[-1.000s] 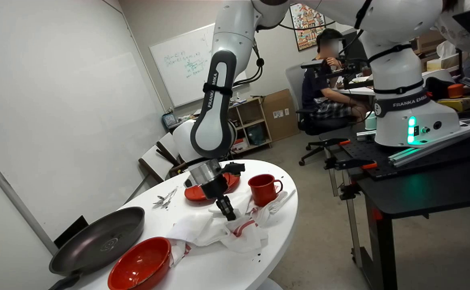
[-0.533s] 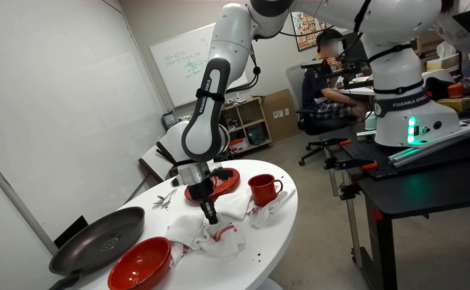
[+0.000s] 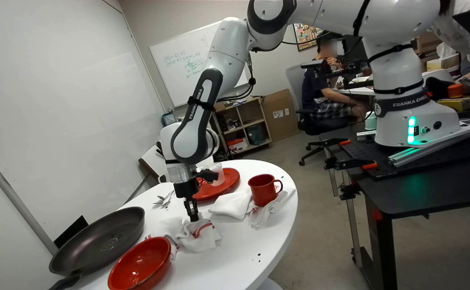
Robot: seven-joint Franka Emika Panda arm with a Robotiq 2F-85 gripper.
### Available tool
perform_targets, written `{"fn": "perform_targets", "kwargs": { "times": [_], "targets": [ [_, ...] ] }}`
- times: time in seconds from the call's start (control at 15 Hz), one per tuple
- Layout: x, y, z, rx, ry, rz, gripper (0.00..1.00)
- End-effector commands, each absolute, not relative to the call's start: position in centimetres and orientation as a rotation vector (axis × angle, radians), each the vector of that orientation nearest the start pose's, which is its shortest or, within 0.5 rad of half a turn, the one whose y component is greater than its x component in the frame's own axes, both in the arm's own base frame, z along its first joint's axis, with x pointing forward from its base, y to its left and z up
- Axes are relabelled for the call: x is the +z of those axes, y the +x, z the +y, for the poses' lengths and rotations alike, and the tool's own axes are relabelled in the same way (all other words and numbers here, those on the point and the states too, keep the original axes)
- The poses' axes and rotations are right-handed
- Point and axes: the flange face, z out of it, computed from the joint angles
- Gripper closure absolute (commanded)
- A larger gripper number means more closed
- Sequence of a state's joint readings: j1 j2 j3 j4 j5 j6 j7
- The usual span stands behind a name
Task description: Use the white and red towel on the left to wipe the tabletop
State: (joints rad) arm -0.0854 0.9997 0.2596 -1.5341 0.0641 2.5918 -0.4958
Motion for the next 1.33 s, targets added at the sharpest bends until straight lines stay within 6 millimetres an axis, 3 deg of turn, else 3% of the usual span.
{"fn": "perform_targets", "kwargs": {
  "times": [0.0, 0.73, 1.27],
  "targets": [
    [7.4, 71.3, 8.7, -0.234, -2.821, -0.753, 1.00],
    [8.7, 74.8, 5.8, -0.316, -2.892, -0.916, 1.00],
    [8.4, 74.6, 4.3, -0.213, -2.898, -1.185, 1.00]
  ]
}}
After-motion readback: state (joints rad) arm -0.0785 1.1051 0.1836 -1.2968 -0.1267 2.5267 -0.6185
